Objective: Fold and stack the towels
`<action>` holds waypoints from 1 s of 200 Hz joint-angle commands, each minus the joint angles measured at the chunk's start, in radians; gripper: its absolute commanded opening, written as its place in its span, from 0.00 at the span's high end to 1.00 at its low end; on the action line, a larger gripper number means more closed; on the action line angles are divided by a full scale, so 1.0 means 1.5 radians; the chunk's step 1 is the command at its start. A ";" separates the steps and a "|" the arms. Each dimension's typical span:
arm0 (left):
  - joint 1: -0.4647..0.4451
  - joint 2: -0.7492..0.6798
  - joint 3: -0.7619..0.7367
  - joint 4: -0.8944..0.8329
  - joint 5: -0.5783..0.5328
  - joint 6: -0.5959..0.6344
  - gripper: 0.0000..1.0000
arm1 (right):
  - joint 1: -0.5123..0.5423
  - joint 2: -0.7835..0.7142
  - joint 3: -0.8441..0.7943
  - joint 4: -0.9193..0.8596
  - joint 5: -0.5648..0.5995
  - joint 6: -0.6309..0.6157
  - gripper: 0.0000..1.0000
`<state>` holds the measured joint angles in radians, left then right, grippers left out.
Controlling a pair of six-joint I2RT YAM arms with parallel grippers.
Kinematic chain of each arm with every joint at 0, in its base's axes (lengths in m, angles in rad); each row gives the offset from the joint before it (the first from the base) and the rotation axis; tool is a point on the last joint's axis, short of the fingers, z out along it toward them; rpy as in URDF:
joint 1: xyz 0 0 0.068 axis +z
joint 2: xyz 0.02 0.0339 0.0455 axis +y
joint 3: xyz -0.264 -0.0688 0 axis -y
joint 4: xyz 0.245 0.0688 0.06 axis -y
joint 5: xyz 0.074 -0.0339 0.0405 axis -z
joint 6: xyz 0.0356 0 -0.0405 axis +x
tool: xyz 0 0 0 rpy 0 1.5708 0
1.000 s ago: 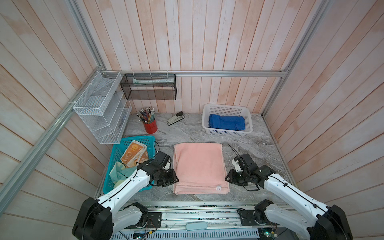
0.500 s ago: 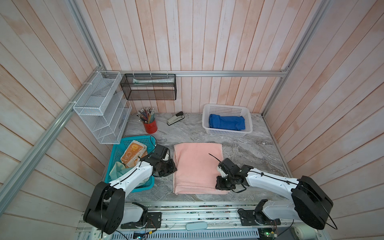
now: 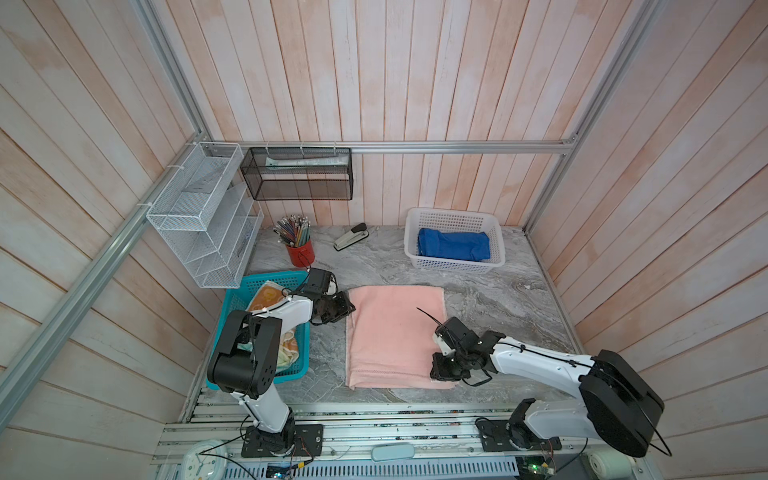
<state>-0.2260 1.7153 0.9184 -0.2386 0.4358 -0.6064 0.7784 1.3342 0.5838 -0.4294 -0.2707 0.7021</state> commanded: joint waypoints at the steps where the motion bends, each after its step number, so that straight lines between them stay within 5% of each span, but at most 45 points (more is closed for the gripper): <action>1: 0.009 0.019 0.017 0.036 0.033 0.030 0.66 | 0.005 0.034 -0.023 -0.010 0.018 -0.012 0.80; 62: 0.019 0.064 0.034 0.075 0.070 0.033 0.68 | 0.004 0.047 -0.025 -0.018 0.020 -0.021 0.82; 99: 0.034 0.073 0.060 0.061 0.078 0.050 1.00 | 0.004 0.037 -0.030 -0.040 0.034 -0.022 0.82; 169: 0.080 0.115 0.158 -0.083 0.038 0.144 1.00 | 0.004 0.026 -0.035 -0.070 0.060 -0.018 0.83; 185: 0.080 0.112 0.165 -0.101 0.012 0.157 0.80 | 0.004 0.020 -0.031 -0.081 0.067 -0.019 0.81; 200: 0.082 0.103 0.167 -0.109 0.000 0.166 0.78 | 0.002 0.009 -0.027 -0.087 0.076 -0.017 0.79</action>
<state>-0.1104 1.8729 1.1446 -0.3340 0.4934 -0.4145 0.7811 1.3380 0.5823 -0.4160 -0.2695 0.6807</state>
